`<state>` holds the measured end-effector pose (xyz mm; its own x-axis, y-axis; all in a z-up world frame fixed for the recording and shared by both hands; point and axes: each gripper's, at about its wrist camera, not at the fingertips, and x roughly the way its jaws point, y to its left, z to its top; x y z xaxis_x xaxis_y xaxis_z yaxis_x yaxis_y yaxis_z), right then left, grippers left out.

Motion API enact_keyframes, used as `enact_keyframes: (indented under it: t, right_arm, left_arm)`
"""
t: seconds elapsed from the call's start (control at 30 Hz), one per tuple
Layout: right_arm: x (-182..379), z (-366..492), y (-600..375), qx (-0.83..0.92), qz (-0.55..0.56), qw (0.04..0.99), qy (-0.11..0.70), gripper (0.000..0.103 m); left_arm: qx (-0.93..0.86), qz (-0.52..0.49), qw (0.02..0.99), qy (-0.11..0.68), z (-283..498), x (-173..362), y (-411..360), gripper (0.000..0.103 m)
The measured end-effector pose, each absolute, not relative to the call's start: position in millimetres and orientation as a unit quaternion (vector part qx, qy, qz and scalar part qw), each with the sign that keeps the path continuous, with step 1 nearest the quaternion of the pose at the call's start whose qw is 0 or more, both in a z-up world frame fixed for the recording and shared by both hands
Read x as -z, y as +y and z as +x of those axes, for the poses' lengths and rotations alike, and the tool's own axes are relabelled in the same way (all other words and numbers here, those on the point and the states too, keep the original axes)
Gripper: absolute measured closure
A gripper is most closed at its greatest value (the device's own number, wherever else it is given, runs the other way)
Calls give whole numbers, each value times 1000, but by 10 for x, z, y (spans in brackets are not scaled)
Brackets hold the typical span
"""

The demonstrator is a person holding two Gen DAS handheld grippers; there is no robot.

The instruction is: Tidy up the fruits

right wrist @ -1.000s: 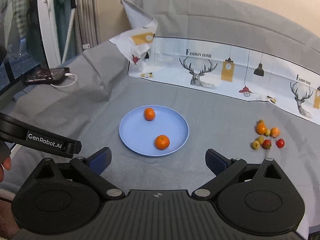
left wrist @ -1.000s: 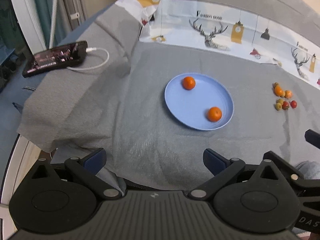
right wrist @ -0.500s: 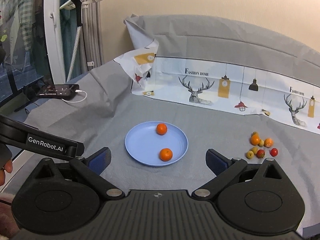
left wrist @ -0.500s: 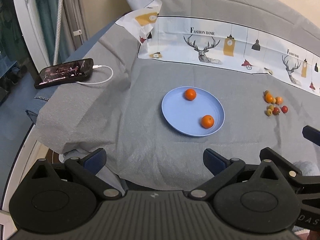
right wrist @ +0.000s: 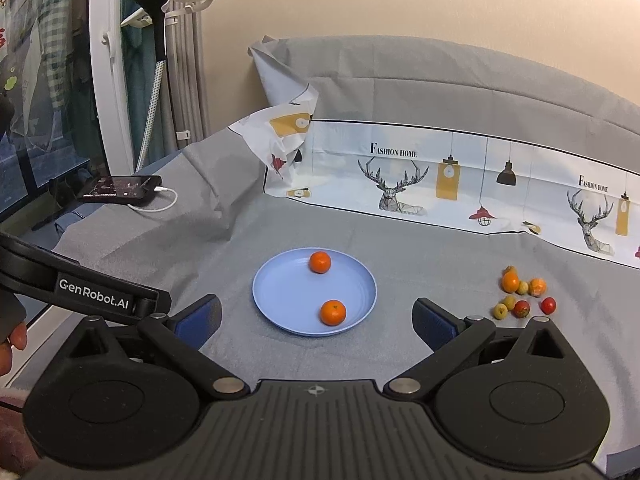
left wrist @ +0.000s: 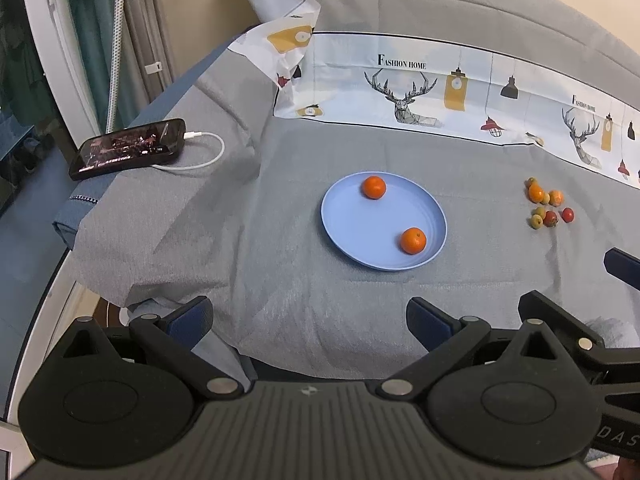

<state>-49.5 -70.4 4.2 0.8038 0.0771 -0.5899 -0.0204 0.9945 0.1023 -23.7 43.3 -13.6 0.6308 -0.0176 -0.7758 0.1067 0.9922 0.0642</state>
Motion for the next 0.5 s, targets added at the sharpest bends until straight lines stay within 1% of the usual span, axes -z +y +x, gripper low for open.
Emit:
enact_keyframes:
  t: [0.5]
  right_arm:
    - [86,-374,-743,-38,67,942,327,2]
  left_arm:
    - [23,62,894,442,-106,190,395,0]
